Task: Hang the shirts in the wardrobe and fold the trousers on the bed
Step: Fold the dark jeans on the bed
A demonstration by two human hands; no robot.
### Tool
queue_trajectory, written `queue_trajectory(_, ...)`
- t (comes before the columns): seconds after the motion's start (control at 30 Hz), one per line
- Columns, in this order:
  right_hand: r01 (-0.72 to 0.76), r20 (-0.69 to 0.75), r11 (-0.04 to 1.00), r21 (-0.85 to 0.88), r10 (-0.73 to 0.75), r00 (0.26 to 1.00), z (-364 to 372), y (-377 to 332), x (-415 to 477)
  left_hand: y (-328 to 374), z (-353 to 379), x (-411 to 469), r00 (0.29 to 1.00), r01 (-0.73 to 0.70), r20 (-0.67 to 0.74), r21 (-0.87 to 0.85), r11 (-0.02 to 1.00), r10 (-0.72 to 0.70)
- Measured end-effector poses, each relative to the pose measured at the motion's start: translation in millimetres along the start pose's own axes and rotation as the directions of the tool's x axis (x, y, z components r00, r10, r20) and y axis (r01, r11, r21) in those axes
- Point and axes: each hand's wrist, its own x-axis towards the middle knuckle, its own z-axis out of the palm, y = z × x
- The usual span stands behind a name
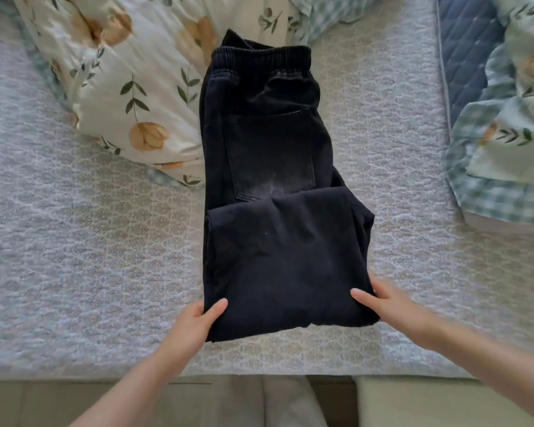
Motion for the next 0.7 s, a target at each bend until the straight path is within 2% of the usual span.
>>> queue_trajectory(0.1, -0.067, 0.007, 0.998, 0.011, 0.067, 0.998, 2.0, 15.1, -13.9, -15.8, 10.4, -8.6, 1.0, 0.004, -0.021, -0.008, 1.0, -0.004)
queue_trajectory(0.2, -0.101, 0.005, 0.995, 0.007, 0.101, 0.995, 3.9, 28.3, -20.7, -30.2, 9.2, -4.8, 0.973, -0.067, -0.21, 0.159, 0.985, 0.1)
queue_trajectory(0.27, -0.107, -0.031, 0.994, -0.016, 0.107, 0.994, 3.8, 31.3, -22.5, -32.8, 9.5, -3.5, 0.917, -0.034, -0.371, 0.299, 0.954, 0.149)
queue_trajectory(0.33, -0.11, -0.05, 0.987, -0.116, 0.104, 0.993, 1.3, 31.8, -19.0, -25.8, 10.5, -6.0, 0.838, -0.036, -0.498, 0.356, 0.934, 0.223)
queue_trajectory(0.4, -0.113, 0.006, 0.954, -0.278, 0.12, 0.993, -4.6, 30.7, -11.1, -9.2, 14.6, -9.4, 0.746, -0.124, -0.535, 0.473, 0.872, 0.396)
queue_trajectory(0.47, -0.118, 0.151, 0.917, -0.38, 0.187, 0.971, -12.9, 26.1, -3.5, 21.7, 24.4, -7.4, 0.615, -0.27, -0.463, 0.637, 0.722, 0.638)
queue_trajectory(0.5, -0.124, 0.217, 0.897, -0.423, 0.233, 0.948, -18.2, 23.4, -0.7, 38.8, 32.7, -2.4, 0.558, -0.361, -0.377, 0.693, 0.625, 0.74)
queue_trajectory(0.57, -0.156, 0.302, 0.849, -0.504, 0.343, 0.89, -28.3, 15.3, 1.7, 73.2, 55.8, 11.8, 0.498, -0.489, -0.176, 0.751, 0.443, 0.849)
queue_trajectory(0.63, -0.215, 0.314, 0.818, -0.534, 0.427, 0.848, -39.1, 4.3, 1.6, 101.7, 81.1, 27.8, 0.509, -0.555, 0.019, 0.771, 0.312, 0.86)
queue_trajectory(0.7, -0.225, 0.275, 0.807, -0.545, 0.426, 0.862, -50.8, -3.8, 4.9, 123.6, 102.5, 40.2, 0.57, -0.583, 0.161, 0.77, 0.258, 0.806)
